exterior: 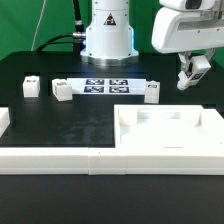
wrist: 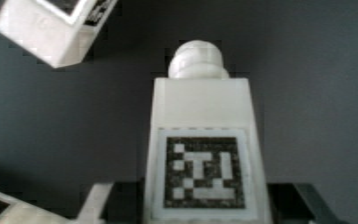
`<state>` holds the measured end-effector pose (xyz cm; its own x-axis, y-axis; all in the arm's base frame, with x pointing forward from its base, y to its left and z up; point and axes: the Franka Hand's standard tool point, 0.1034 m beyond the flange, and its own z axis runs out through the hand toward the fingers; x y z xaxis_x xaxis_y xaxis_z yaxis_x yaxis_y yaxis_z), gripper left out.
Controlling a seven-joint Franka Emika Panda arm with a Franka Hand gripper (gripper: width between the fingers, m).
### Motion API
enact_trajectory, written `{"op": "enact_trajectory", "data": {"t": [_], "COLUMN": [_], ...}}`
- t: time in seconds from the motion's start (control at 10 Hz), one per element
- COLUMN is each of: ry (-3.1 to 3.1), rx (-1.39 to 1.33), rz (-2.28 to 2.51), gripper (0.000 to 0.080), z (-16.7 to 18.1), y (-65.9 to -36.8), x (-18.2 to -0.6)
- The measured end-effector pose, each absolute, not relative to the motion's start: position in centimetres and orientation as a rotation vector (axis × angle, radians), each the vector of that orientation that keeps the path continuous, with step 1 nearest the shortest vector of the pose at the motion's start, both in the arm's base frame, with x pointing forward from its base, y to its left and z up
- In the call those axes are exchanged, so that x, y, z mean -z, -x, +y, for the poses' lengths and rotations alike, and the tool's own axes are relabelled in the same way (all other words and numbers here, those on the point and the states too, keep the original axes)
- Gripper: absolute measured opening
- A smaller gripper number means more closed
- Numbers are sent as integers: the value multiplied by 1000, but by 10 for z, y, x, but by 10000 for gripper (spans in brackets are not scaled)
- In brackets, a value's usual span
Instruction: Assemble one leg
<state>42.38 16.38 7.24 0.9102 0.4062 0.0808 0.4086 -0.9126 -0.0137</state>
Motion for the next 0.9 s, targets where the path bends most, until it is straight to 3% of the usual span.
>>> {"op": "enact_trajectory", "data": {"t": [0.3, 0.8, 0.9], "ry": [2982, 2985, 2995], "rx": [351, 321, 290], "rz": [-649, -693, -718], "gripper": [292, 292, 292], "z": [162, 160, 151], "y": [-429, -432, -443], "x": [-79, -79, -83]}}
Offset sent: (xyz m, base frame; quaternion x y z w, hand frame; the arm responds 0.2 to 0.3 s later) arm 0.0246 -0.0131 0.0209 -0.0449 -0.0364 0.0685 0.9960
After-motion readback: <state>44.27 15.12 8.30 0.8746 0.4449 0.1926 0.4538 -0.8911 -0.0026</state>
